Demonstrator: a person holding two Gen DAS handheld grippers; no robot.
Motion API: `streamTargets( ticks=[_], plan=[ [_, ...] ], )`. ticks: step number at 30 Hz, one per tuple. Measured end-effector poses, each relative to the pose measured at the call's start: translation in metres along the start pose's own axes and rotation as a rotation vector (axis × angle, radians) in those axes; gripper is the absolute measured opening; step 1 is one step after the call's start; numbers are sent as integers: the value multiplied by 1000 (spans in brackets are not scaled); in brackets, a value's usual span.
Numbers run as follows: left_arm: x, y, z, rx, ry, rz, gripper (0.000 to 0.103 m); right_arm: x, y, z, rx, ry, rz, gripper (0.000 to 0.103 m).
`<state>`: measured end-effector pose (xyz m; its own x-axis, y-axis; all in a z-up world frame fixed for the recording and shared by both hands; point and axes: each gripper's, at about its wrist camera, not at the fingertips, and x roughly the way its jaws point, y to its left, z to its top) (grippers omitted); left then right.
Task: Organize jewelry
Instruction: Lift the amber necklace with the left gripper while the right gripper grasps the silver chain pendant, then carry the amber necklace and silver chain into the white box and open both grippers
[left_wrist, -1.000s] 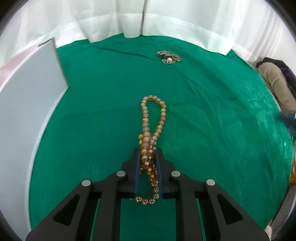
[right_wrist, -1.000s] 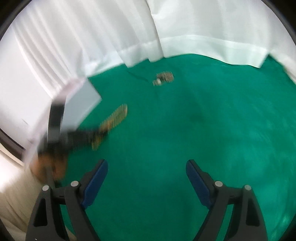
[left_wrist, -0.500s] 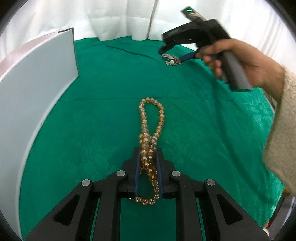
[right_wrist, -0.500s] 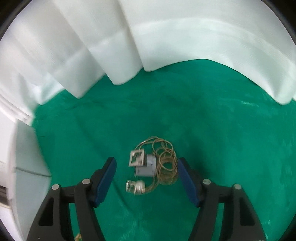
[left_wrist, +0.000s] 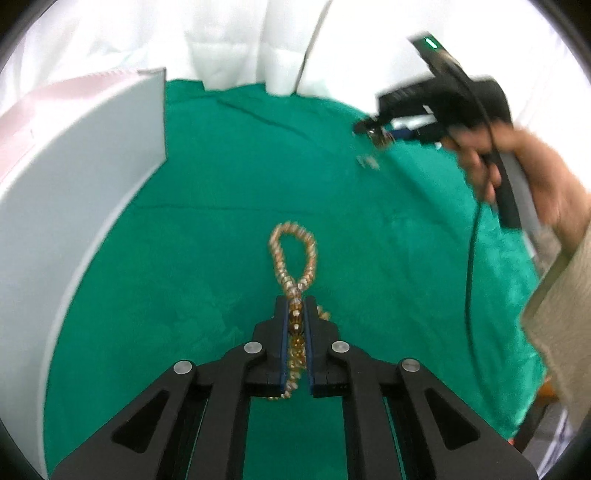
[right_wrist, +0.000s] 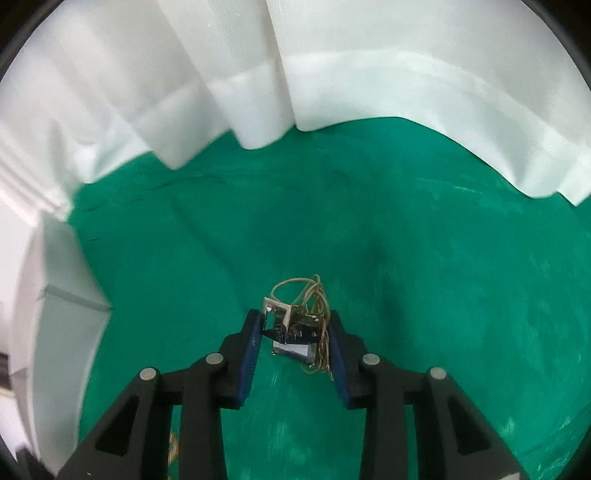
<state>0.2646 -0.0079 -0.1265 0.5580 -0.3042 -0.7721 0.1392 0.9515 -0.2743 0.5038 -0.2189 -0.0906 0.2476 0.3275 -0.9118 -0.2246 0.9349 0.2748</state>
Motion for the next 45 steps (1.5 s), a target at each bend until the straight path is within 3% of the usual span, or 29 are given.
streamTargets(
  ticks=[8,16,22,28,33,37,41,45],
  plan=[
    [-79,-4,5,-45,-97,-76,6,-94,0,-49,-53,-92,124,35],
    [-154,-9,8,-97,-155,-109,6,-143,21,-99,-136,-109,181,35],
    [-218,1,5,-130,-193,-106,6,-160,62,-127,-235,-99,219,35],
    [-286,48,9,-248,-206,-144,6,-172,137,-127,-353,-111,309,35],
    [-324,91,10,-289,-266,-22,6,-179,220,-112,-460,-149,410,35],
    [-331,136,9,-339,-298,61,6,-172,286,-100,-524,-156,480,35],
    [-316,192,6,-392,-299,187,6,-135,348,-89,-564,-106,525,35],
    [-287,243,-1,-439,-245,248,6,-75,402,-83,-605,-23,502,35]
  ],
)
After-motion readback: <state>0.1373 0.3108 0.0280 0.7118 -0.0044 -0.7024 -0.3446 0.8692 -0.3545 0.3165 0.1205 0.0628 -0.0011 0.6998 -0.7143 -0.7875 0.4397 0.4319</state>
